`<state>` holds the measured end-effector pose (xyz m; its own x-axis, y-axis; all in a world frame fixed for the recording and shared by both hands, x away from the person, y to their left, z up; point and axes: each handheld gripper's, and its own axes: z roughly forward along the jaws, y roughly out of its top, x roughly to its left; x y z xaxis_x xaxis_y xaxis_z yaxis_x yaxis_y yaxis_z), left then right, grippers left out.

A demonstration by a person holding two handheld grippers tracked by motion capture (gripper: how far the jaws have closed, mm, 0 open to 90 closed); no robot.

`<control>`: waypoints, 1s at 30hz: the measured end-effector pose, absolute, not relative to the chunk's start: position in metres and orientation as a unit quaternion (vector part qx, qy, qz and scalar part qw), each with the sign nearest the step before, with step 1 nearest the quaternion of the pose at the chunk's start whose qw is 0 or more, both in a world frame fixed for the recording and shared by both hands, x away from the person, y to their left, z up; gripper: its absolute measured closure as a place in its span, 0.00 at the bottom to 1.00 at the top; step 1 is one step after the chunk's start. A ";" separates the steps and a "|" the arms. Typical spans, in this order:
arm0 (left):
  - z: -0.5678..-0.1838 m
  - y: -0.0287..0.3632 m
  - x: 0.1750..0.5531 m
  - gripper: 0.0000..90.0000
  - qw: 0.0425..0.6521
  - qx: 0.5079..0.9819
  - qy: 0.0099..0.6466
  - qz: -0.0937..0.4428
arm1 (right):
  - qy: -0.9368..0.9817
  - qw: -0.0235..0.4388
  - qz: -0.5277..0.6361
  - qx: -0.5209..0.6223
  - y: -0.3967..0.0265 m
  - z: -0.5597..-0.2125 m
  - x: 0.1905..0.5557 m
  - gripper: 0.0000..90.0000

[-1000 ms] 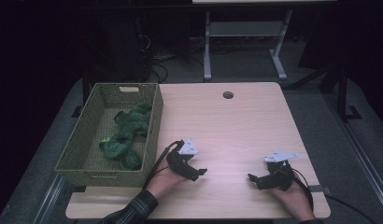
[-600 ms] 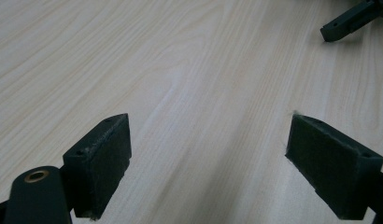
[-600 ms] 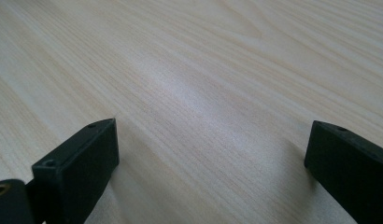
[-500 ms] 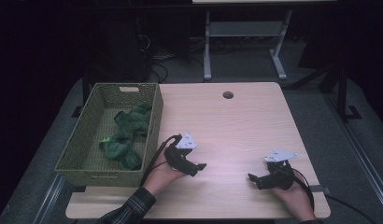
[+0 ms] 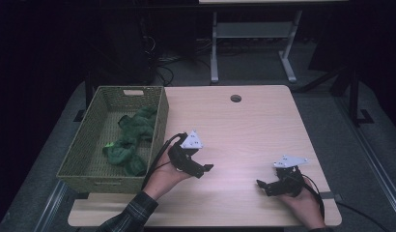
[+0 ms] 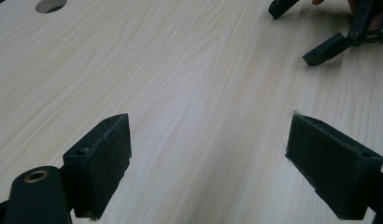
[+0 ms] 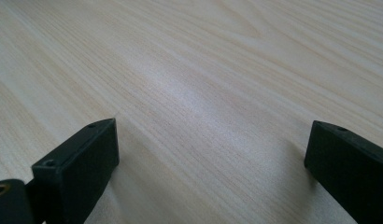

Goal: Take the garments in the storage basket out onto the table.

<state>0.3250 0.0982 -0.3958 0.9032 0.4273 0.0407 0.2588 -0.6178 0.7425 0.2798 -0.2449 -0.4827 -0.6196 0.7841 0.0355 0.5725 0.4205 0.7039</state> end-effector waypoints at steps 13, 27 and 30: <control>-0.369 0.105 0.332 0.15 0.393 0.893 0.188 0.111 | 0.829 0.151 0.350 0.410 -0.245 -0.483 0.280 0.03; -0.338 0.120 0.350 0.15 0.391 0.892 0.199 0.109 | 0.826 0.153 0.350 0.414 -0.245 -0.483 0.280 0.03; -0.334 0.124 0.353 0.16 0.388 0.893 0.202 0.108 | 0.825 0.153 0.350 0.416 -0.245 -0.483 0.280 0.03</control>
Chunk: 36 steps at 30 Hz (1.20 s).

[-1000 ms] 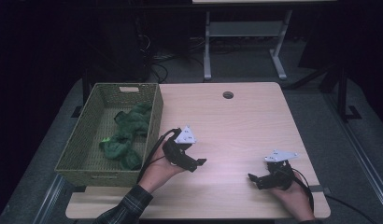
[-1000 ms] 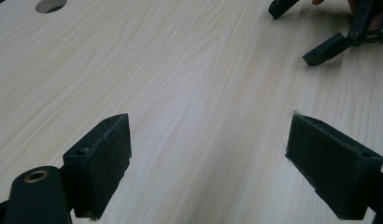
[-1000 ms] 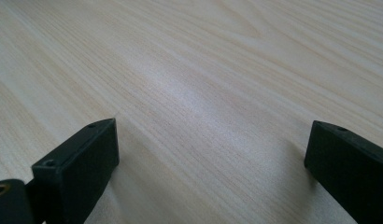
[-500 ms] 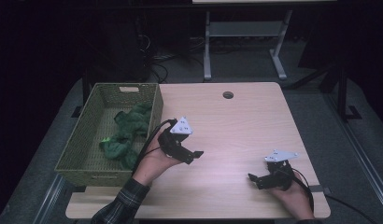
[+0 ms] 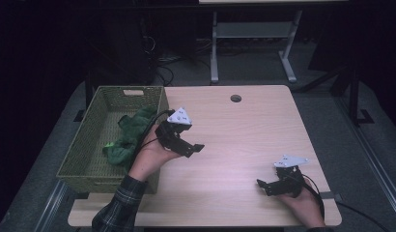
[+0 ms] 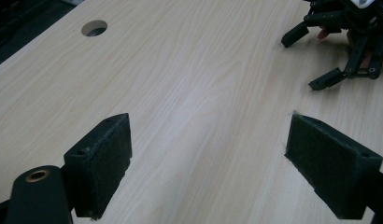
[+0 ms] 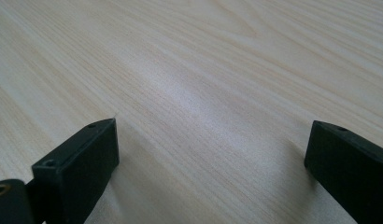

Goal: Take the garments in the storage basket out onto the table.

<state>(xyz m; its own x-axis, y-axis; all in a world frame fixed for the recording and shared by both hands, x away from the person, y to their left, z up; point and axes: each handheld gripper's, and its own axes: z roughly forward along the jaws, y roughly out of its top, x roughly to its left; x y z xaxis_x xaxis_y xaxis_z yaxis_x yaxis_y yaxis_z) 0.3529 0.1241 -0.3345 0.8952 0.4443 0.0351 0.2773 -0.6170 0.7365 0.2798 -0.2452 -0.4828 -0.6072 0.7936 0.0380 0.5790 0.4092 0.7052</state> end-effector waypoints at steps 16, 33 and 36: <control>-0.321 0.169 0.363 0.16 0.367 0.892 0.240 0.113 | 0.825 0.155 0.350 0.415 -0.246 -0.483 0.280 0.03; -0.307 0.225 0.371 0.19 0.349 0.881 0.286 0.143 | 0.826 0.155 0.350 0.415 -0.246 -0.483 0.280 0.03; -0.307 0.240 0.373 0.19 0.340 0.879 0.298 0.153 | 0.826 0.155 0.350 0.415 -0.246 -0.483 0.280 0.03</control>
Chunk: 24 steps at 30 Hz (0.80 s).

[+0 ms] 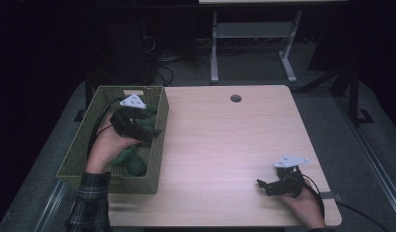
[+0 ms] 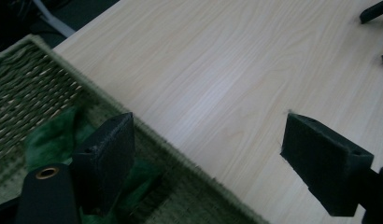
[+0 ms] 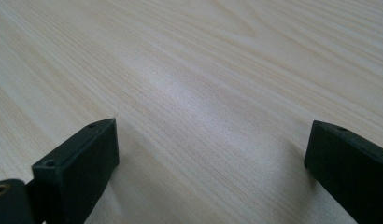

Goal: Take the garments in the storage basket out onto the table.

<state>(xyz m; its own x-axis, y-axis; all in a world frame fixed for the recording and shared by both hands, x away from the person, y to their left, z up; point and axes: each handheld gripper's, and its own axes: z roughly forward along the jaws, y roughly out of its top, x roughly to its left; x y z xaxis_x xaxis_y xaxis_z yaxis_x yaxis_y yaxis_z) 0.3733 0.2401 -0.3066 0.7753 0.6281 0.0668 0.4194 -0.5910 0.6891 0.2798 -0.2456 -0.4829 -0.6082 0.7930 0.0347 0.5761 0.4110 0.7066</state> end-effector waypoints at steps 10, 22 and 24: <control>-0.321 0.271 0.385 0.25 0.308 0.871 0.341 0.174 | 0.825 0.156 0.349 0.416 -0.246 -0.483 0.280 0.03; -0.340 0.282 0.397 0.36 0.271 0.876 0.356 0.178 | 0.824 0.156 0.349 0.418 -0.246 -0.483 0.279 0.03; -0.345 0.284 0.400 0.37 0.265 0.876 0.362 0.177 | 0.824 0.157 0.348 0.418 -0.246 -0.483 0.279 0.03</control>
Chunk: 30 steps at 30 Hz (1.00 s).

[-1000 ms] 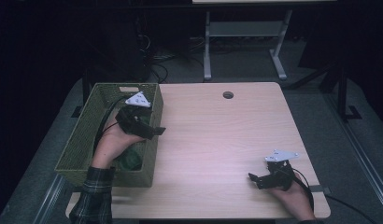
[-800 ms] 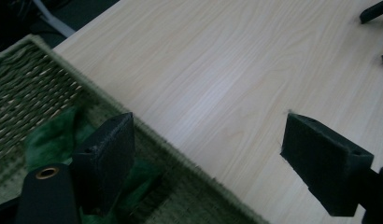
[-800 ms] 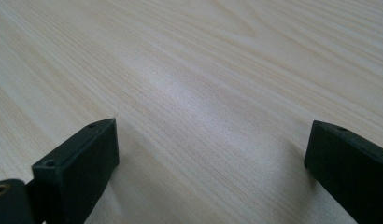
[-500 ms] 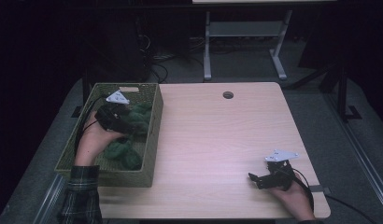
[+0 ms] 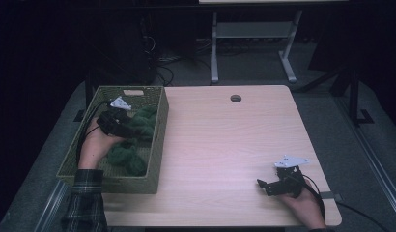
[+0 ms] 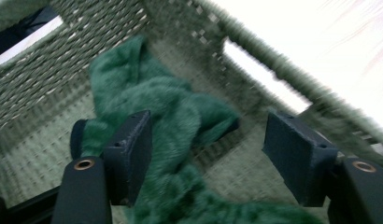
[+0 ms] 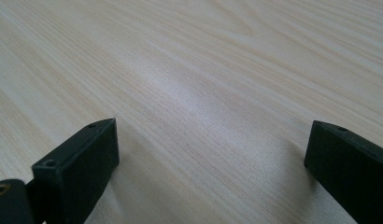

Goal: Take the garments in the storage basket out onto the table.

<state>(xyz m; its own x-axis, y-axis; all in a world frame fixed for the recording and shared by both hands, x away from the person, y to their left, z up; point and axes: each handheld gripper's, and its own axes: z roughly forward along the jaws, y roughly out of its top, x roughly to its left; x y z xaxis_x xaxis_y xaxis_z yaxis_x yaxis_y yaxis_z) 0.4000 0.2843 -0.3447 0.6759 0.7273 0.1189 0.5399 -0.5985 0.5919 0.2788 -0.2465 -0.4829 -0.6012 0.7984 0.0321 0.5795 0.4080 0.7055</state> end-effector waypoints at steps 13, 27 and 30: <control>-0.374 0.298 0.416 0.43 0.223 0.880 0.384 0.168 | 0.824 0.158 0.348 0.419 -0.247 -0.483 0.278 0.03; -0.400 0.306 0.426 0.47 0.181 0.880 0.413 0.147 | 0.823 0.159 0.348 0.420 -0.247 -0.483 0.278 0.03; -0.400 0.305 0.425 0.58 0.185 0.881 0.413 0.138 | 0.823 0.159 0.348 0.420 -0.247 -0.483 0.278 0.03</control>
